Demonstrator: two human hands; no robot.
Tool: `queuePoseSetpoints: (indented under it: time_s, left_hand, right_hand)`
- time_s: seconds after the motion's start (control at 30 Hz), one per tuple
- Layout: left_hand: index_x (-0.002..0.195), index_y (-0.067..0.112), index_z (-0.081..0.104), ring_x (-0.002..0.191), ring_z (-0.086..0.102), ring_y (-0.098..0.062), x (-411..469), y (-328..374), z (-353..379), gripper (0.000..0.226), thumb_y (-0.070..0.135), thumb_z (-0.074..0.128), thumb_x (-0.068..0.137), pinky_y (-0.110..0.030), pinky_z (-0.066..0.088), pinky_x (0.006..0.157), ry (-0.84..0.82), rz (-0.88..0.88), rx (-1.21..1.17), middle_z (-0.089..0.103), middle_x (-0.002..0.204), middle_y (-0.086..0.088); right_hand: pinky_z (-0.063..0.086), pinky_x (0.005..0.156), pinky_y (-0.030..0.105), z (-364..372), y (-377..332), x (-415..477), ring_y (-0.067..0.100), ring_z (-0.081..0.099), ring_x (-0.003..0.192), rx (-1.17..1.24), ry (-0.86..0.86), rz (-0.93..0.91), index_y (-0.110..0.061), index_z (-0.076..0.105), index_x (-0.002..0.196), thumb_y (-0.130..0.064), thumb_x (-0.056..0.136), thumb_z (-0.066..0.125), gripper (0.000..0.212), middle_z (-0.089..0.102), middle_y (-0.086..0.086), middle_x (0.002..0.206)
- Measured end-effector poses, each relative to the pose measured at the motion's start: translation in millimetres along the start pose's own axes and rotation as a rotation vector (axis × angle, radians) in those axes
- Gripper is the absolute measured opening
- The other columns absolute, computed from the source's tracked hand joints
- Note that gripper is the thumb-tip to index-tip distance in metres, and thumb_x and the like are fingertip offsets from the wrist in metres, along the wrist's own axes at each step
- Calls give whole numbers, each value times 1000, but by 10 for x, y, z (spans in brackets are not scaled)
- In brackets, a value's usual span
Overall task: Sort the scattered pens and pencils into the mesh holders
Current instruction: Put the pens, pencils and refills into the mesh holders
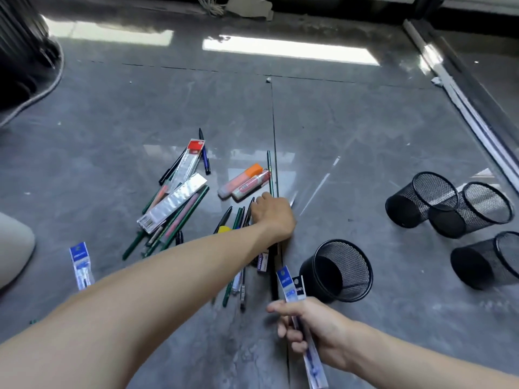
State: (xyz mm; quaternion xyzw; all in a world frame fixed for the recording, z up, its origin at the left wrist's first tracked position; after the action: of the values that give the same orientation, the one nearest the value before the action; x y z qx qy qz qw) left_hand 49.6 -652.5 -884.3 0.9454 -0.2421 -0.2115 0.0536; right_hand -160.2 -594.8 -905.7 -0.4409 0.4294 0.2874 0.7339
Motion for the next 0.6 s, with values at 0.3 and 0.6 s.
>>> queuePoseSetpoints:
  time_s: [0.3,0.6]
  left_hand:
    - [65,17,41,58,44,-17,-621,-431,-400,28,21,61,83,-29,36,55,-114,214,-513,47,63,-2]
    - [83,9,65,61,53,-28,-2215,-392,-584,16,-3,62,75,-32,39,40,188,1148,162,57,83,-11]
  right_hand:
    - [44,38,21,164,-135,-81,16,52,40,194,-22,-34,1,57,94,-11,99,37,23,56,18,64]
    - [52,57,27,638,-178,-217,26,60,63,129,-179,-29,-3,56,89,-45,98,37,47,60,15,67]
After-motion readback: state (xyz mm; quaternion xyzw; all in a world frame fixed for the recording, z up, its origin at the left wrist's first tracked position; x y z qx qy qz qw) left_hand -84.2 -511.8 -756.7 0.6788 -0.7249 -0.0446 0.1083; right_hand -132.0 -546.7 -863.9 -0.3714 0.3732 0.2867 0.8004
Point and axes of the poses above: each hand's wrist, its own x-axis towards the middle knuckle, its own z-axis out of the palm, y = z × x, the point moved 9 cm from there along x, towards the middle knuckle
